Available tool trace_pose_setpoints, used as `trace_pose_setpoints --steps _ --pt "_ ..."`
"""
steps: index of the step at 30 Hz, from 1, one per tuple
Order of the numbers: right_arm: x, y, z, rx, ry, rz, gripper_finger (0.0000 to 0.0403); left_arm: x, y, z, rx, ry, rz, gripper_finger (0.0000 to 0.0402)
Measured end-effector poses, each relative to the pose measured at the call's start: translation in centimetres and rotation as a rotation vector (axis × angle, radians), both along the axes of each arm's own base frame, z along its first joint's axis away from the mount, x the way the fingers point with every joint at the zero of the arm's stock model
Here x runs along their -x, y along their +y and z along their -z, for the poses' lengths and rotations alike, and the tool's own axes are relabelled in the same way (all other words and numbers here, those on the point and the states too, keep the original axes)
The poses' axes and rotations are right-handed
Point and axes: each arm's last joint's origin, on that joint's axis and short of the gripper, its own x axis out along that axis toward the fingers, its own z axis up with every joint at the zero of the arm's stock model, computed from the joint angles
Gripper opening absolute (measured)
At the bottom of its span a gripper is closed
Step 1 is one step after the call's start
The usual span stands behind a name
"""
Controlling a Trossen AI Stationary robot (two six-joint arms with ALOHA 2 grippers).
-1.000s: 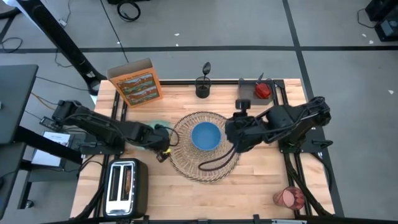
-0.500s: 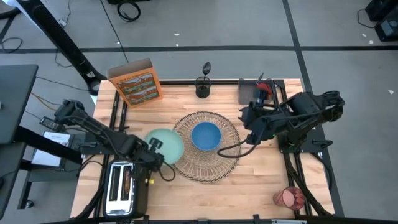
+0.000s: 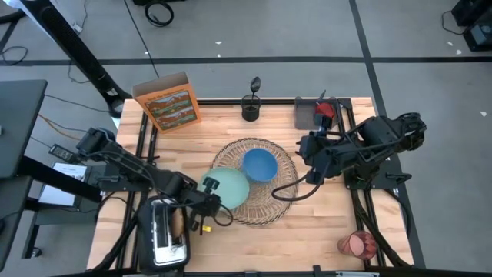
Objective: Arrange a breakfast setting
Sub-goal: Put the light green plate on the brown table mat
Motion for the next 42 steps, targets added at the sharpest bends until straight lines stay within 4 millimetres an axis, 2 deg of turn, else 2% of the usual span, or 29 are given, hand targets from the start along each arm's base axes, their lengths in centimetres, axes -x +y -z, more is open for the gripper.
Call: trace_pose_setpoints --steps 11,22,27,34,36,42 --pt "0.0 0.0 0.0 0.006 0.0 0.001 0.0117 0.4 -0.2 -0.2 0.012 0.025 -0.034 0.0016" --pt "0.0 0.0 0.0 0.013 -0.005 0.007 0.0117 1.1 -0.4 -2.2 -0.036 0.118 -0.014 0.0016" --pt "0.0 0.0 0.0 0.013 -0.005 0.007 0.0117 1.0 -0.7 -3.3 -0.023 0.109 -0.018 0.0015" --pt "0.0 0.0 0.0 0.014 -0.005 0.006 0.0117 0.5 -0.9 -5.9 -0.028 0.041 -0.03 0.0015" --pt "0.0 0.0 0.0 0.012 -0.006 0.008 0.0117 0.3 -1.0 -5.5 -0.031 0.023 -0.009 0.0015" --pt "0.1 0.2 0.0 -0.029 -0.023 0.033 0.0117 -1.3 -1.3 -1.9 -0.08 0.03 0.032 0.0015"
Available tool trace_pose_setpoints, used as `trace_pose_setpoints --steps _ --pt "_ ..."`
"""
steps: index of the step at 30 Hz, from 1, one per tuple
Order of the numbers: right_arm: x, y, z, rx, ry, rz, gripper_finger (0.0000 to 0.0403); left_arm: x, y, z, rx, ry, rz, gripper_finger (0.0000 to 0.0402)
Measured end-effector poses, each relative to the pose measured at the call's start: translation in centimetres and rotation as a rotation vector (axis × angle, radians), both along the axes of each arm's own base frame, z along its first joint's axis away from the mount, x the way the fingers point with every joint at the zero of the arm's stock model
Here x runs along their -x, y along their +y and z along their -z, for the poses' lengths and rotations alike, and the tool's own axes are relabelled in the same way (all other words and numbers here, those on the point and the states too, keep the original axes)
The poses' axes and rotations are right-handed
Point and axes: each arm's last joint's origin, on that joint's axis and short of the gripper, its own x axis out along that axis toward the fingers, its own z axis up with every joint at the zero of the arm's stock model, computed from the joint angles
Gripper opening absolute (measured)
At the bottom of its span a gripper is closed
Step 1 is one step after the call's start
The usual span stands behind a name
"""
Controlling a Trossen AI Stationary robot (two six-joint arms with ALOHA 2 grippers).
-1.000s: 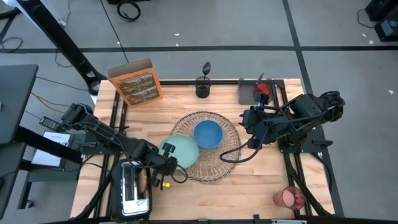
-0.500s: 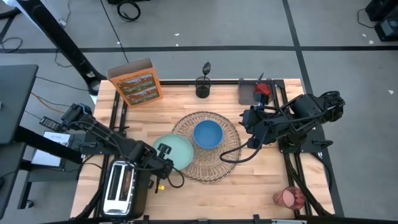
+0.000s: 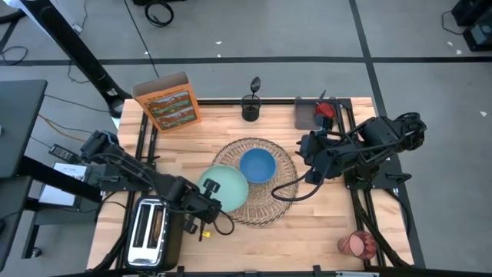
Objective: Arrange a breakfast setting
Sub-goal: Put the light green plate on the brown table mat
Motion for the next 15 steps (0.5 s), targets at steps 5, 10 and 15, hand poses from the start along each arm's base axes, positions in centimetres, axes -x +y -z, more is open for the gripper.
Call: trace_pose_setpoints --steps 5,10,15 --pt "0.1 0.8 0.5 -0.046 0.017 -0.013 0.0117 -1.8 -0.2 2.3 -0.03 -0.001 0.051 0.0015" --pt "0.2 2.0 1.8 -0.083 0.056 -0.021 0.0117 -2.5 -0.1 3.4 -0.051 0.021 0.064 0.0015" --pt "-0.1 3.1 3.8 -0.103 0.106 -0.018 0.0117 -3.3 0.3 3.9 -0.056 0.005 0.088 0.0015"
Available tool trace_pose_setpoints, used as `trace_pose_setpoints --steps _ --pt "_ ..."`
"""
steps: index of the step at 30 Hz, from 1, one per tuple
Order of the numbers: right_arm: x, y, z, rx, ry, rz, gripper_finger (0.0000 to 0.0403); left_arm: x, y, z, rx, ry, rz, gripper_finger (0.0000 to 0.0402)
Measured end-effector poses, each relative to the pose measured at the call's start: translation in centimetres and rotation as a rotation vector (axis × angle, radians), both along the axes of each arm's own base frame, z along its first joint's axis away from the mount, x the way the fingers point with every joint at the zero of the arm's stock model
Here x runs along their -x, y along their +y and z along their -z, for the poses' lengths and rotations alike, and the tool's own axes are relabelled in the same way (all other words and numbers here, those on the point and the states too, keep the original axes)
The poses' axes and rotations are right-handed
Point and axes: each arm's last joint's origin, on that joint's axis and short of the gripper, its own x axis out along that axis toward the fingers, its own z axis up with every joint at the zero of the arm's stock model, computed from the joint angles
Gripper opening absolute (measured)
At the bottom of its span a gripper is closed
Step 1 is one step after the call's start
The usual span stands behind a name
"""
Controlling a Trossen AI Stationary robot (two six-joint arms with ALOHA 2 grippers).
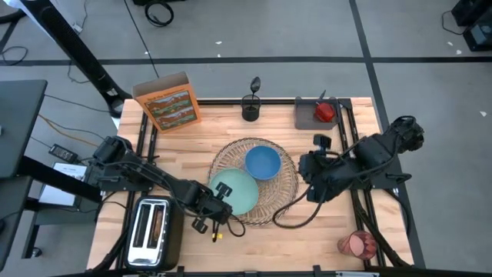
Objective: Arrange a breakfast setting
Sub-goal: Put the light green plate on the brown table mat, then adjust the blue bowl on the brown table mat
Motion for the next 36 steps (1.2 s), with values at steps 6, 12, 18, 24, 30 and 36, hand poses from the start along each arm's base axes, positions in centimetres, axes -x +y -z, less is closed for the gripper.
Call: trace_pose_setpoints --steps 6,12,18,24,30,36 --pt "-1.1 1.6 3.5 -0.027 0.035 -0.029 0.0117 -0.7 0.3 0.7 -0.011 -0.005 0.002 0.003" --pt "-1.7 1.9 6.7 -0.039 0.106 -0.048 0.0122 -0.1 0.0 0.9 0.005 0.054 0.013 0.0054" --pt "-2.9 1.2 8.9 -0.074 0.153 -0.091 0.0146 0.0 -0.2 0.9 0.046 0.067 0.004 0.0084" --pt "-4.4 -1.0 11.2 -0.054 0.2 -0.132 0.0166 0.9 0.2 -1.7 0.063 0.093 -0.057 0.0118" --pt "-6.8 -5.2 13.9 -0.059 0.145 -0.064 0.0165 3.4 2.3 -7.0 0.176 0.07 -0.207 0.0125" --pt "-8.7 -9.7 17.1 -0.081 0.015 -0.044 0.0164 6.2 5.5 -12.1 0.349 -0.113 -0.467 0.0124"
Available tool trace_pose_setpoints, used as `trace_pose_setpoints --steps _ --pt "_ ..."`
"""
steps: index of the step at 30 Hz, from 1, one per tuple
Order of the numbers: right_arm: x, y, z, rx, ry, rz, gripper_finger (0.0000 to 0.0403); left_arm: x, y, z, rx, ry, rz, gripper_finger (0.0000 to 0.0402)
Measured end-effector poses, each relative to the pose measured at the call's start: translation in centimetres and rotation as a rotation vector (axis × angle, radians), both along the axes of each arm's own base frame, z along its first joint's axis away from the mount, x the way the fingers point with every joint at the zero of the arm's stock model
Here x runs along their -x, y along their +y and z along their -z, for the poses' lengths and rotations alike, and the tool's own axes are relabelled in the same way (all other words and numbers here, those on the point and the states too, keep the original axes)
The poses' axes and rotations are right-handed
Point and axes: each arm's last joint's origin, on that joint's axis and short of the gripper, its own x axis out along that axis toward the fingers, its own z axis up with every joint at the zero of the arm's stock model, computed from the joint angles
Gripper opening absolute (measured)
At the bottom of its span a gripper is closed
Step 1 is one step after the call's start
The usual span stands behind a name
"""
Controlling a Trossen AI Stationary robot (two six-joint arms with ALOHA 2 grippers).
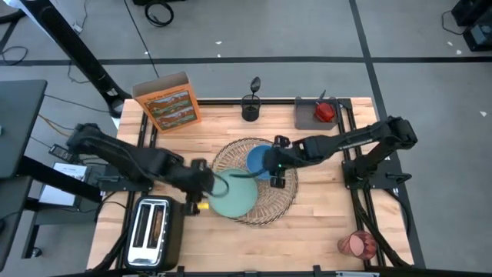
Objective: Arrange a breakfast setting
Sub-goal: Adjust the blue bowl on the brown table mat
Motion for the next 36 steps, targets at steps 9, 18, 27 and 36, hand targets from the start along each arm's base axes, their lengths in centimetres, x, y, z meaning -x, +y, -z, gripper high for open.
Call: trace_pose_setpoints --steps 9,18,27,36 --pt "0.7 -1.7 4.4 -0.072 -0.004 -0.104 0.0164 4.0 2.2 -5.9 0.072 -0.383 -0.19 0.0123" --pt "1.2 -1.6 5.4 -0.089 0.021 -0.117 0.0164 5.6 3.2 -8.5 0.036 -0.6 -0.239 0.0123" --pt "1.0 -0.6 5.2 -0.136 -0.01 -0.193 0.0164 5.5 4.0 -8.5 0.017 -0.604 -0.281 0.0123" --pt "0.5 -2.0 5.0 -0.004 -0.073 -0.122 0.0164 5.4 4.0 -8.5 0.035 -0.603 -0.293 0.0123"
